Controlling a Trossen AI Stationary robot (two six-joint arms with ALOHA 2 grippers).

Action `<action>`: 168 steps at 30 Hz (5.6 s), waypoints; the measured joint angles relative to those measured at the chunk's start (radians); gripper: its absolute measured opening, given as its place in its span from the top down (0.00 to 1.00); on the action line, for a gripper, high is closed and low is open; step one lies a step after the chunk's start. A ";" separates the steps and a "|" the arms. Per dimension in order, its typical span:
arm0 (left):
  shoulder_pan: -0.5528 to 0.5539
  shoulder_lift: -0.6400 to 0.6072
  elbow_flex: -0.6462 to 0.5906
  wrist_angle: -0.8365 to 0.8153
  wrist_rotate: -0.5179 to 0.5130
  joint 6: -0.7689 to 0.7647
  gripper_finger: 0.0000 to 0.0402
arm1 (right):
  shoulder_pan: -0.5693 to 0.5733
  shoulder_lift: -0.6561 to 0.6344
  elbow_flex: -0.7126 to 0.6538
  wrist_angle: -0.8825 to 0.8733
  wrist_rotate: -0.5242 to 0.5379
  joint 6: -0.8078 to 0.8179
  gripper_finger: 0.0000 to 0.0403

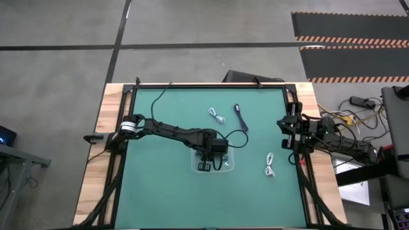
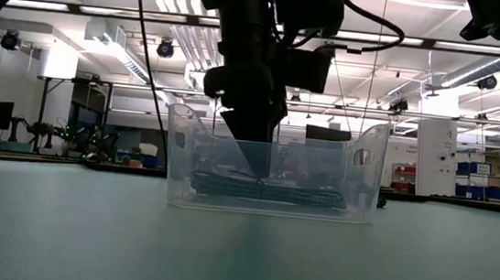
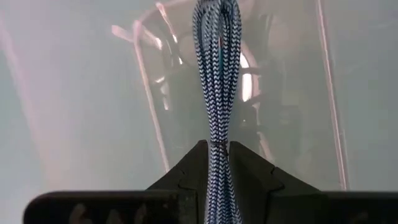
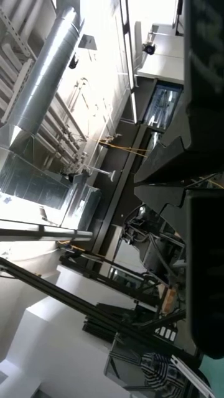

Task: Pick and place USB-C Cables
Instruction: Put the top white charger cable into the transparent bin

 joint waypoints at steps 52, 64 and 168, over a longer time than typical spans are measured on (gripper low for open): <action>-0.026 -1.056 -1.094 1.213 -0.293 0.311 0.88 | 0.003 0.335 0.108 -0.066 0.304 0.430 0.98; -0.011 -1.207 -1.149 1.251 -0.320 0.316 0.88 | -0.002 0.649 0.356 -0.300 0.431 0.417 0.98; -0.012 -1.418 -1.201 1.069 -0.345 0.307 0.88 | -0.026 1.777 1.276 -1.030 0.488 0.164 0.55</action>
